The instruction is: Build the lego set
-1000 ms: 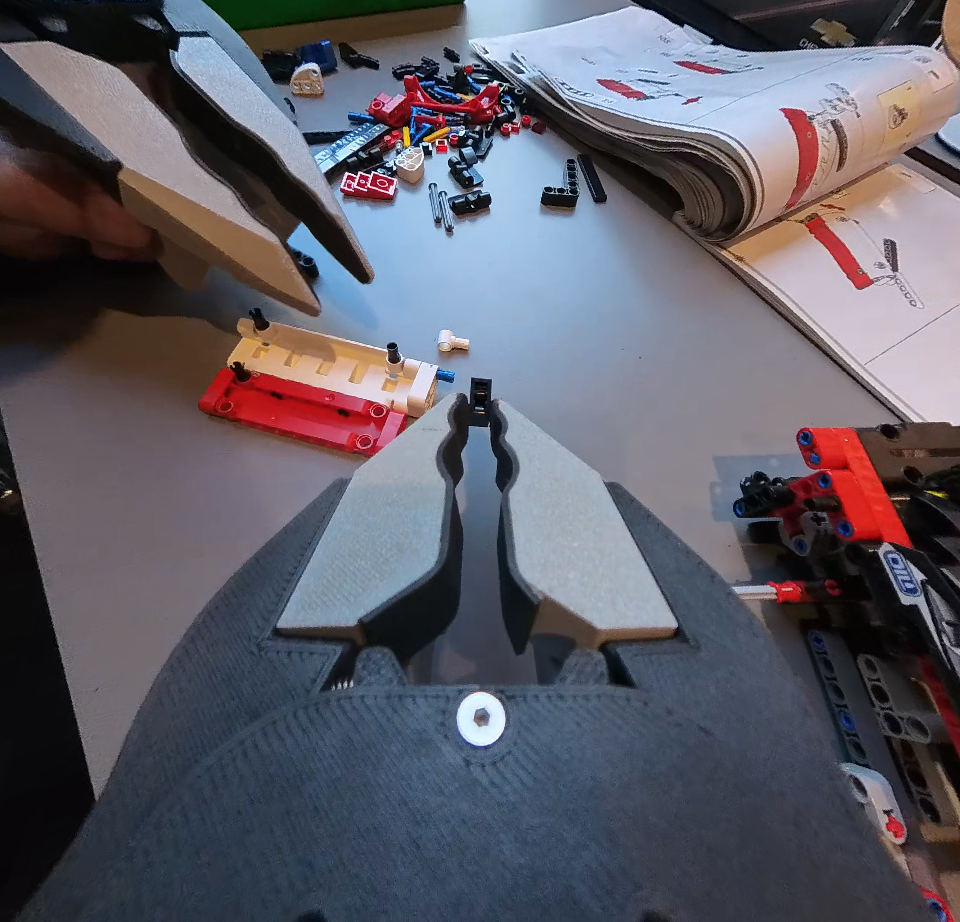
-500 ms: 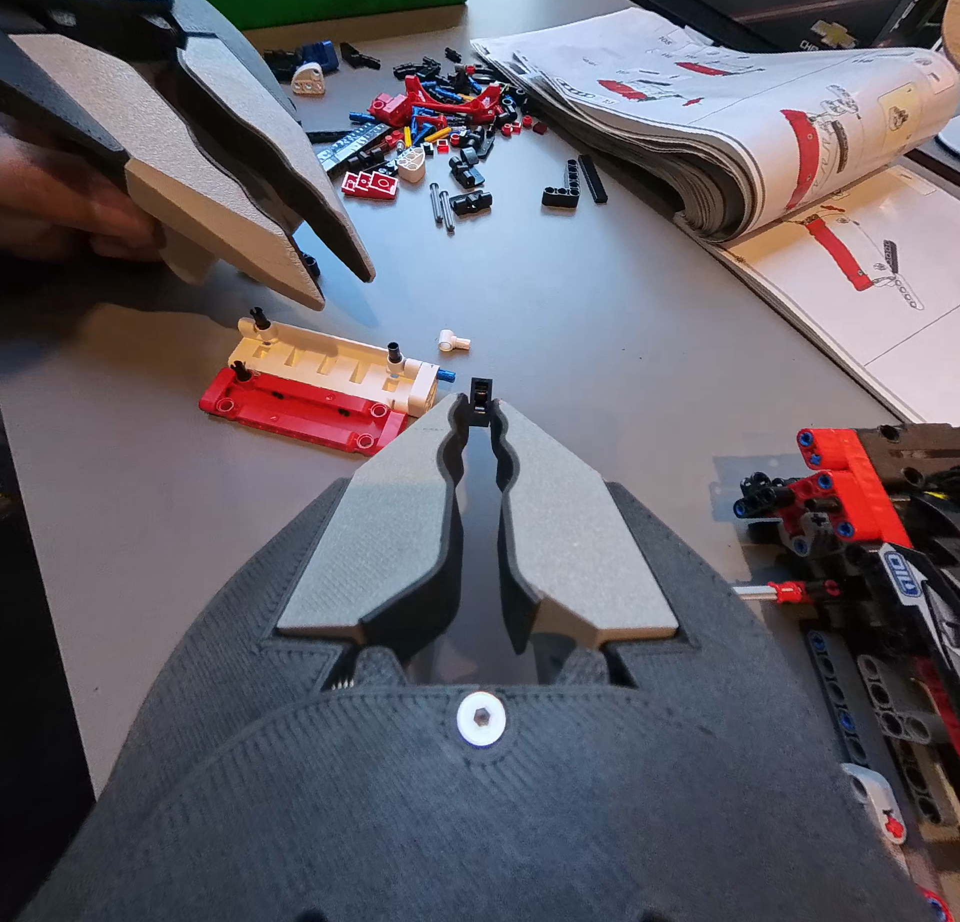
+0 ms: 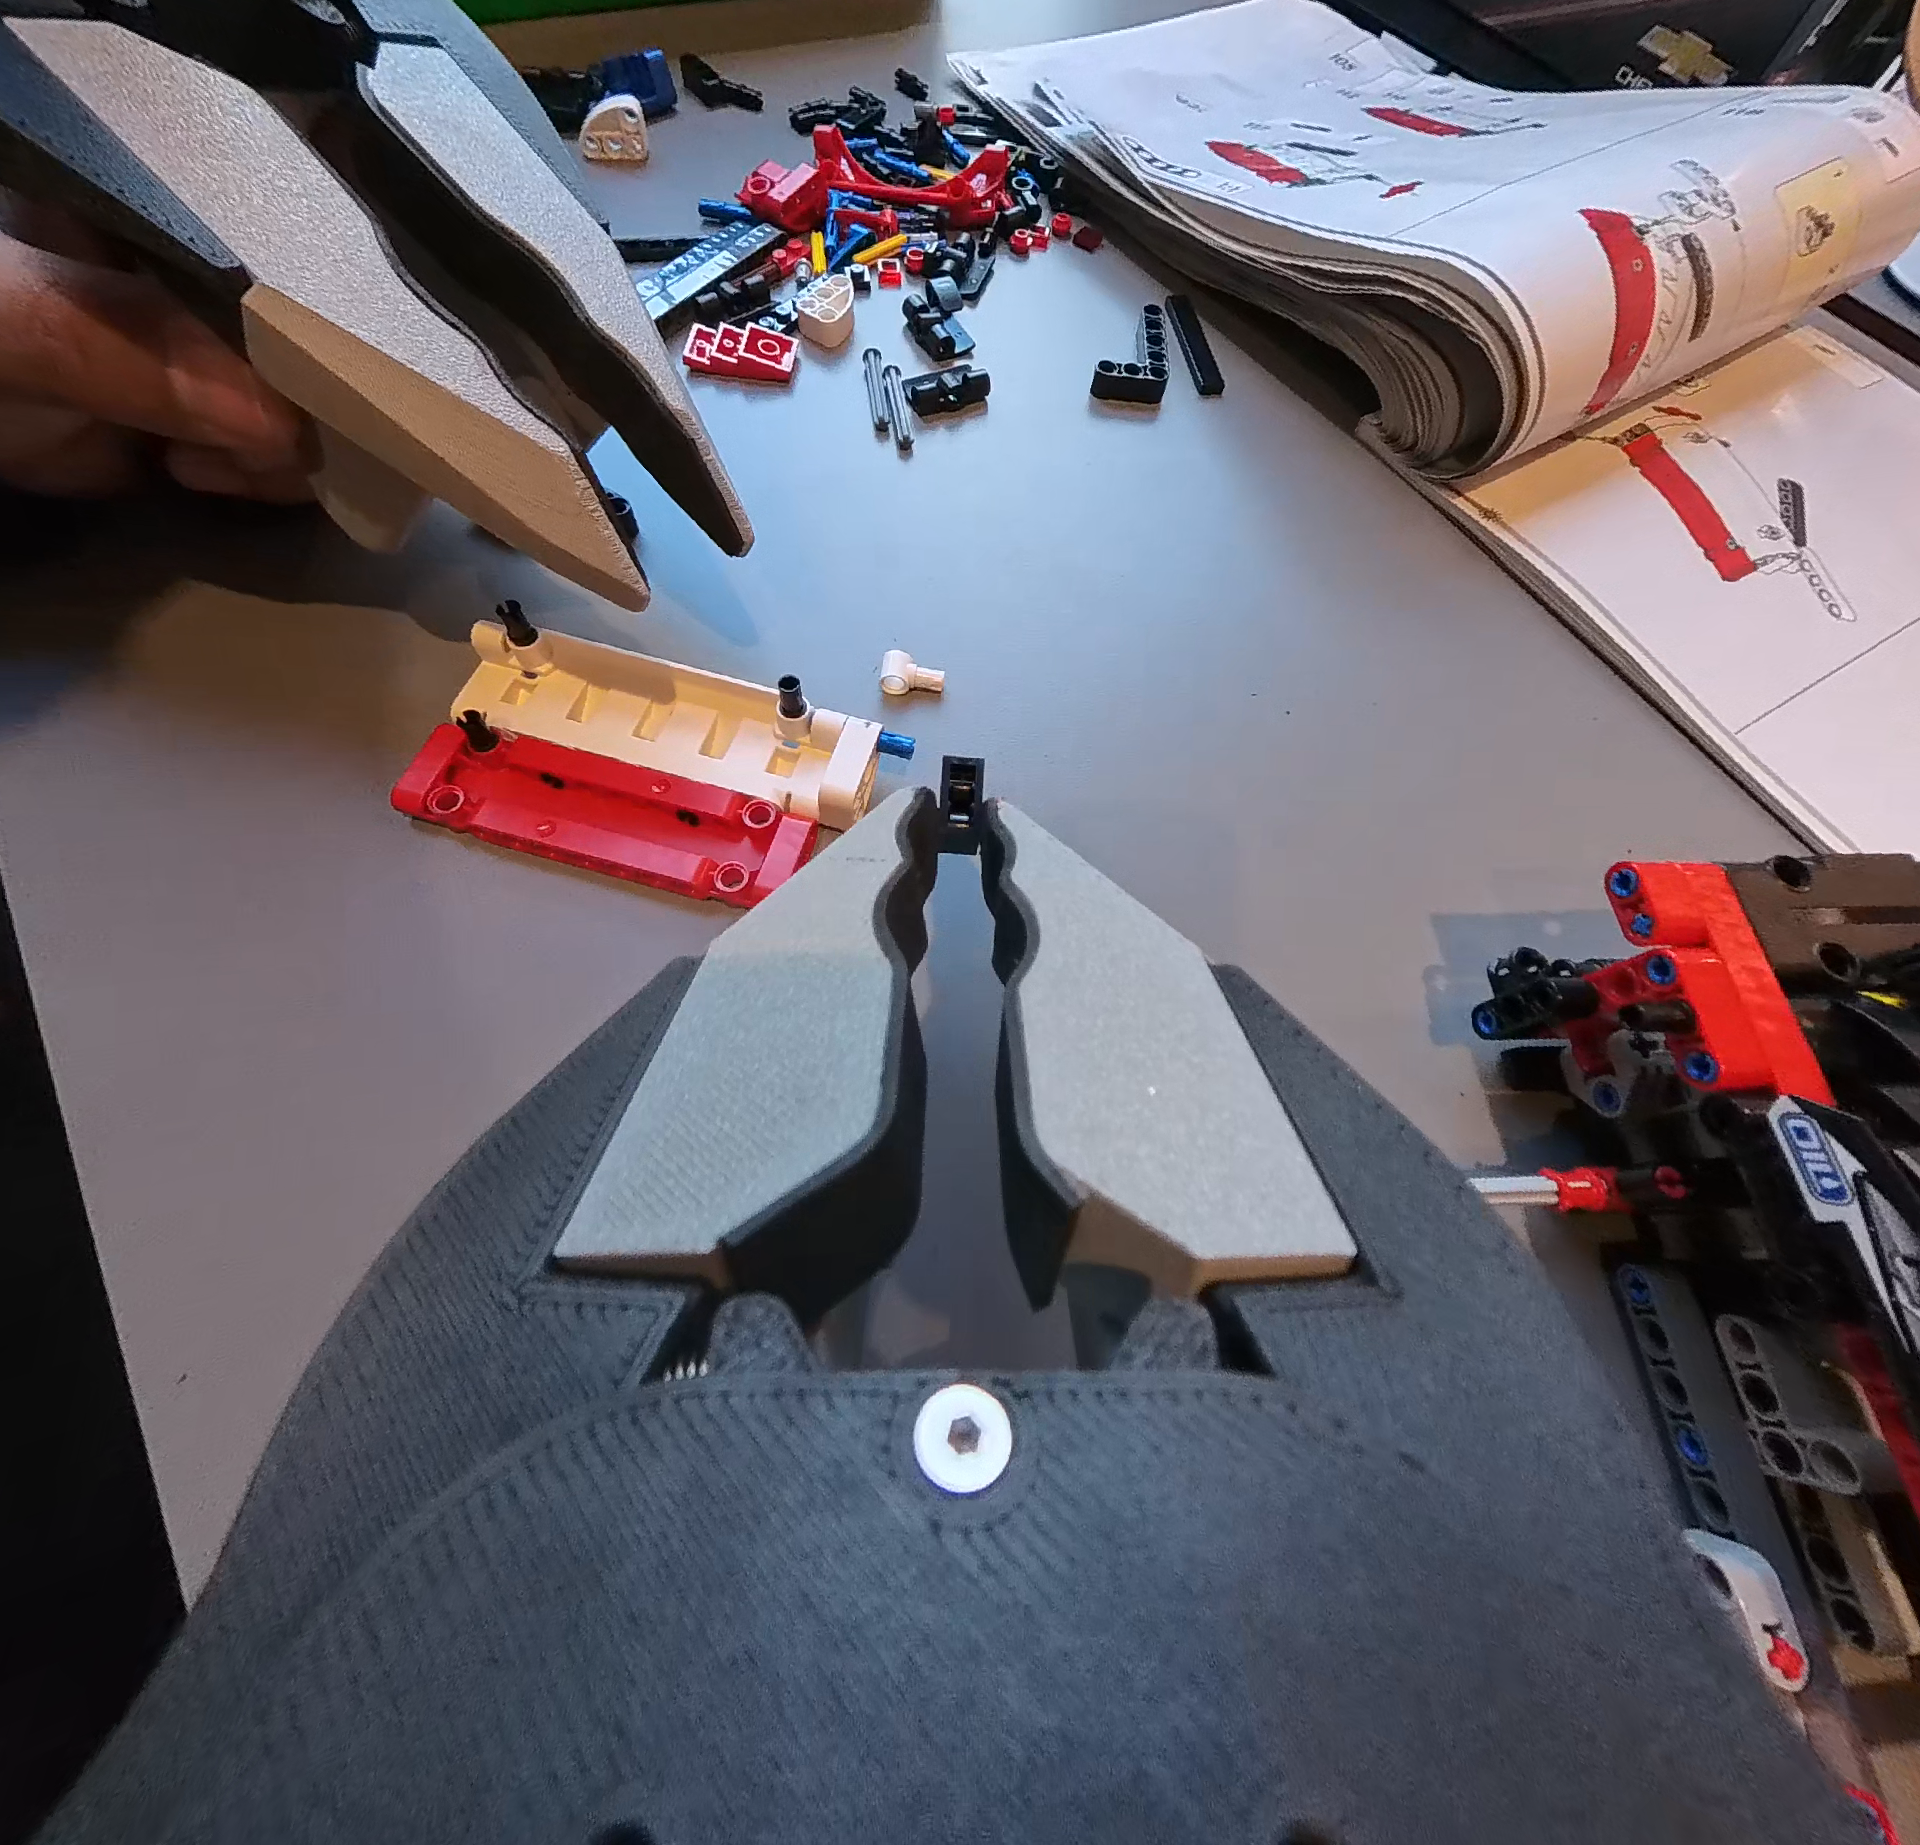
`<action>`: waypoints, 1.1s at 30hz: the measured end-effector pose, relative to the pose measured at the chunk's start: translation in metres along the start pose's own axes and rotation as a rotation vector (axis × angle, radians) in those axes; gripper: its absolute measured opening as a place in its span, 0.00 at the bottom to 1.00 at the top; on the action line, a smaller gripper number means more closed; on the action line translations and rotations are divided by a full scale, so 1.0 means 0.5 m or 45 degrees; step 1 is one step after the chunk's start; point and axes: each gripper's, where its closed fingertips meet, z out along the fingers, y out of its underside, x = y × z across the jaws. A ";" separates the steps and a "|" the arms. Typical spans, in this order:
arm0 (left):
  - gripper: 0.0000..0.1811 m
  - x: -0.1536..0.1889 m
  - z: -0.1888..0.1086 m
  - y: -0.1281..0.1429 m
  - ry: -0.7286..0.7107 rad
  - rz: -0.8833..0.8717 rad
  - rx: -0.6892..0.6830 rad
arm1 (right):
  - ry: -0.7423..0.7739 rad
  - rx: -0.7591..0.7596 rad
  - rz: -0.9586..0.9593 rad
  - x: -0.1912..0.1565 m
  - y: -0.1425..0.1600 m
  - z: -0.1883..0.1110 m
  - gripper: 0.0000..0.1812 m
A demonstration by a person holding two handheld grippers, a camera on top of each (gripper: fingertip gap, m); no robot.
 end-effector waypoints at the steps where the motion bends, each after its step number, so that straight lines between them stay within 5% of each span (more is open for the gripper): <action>1: 0.12 0.000 0.000 0.000 0.001 0.000 -0.001 | 0.001 0.001 0.000 0.000 0.000 0.000 0.03; 33: 0.11 0.001 0.001 0.000 0.021 -0.019 -0.006 | 0.012 0.008 -0.001 -0.001 -0.012 0.004 0.03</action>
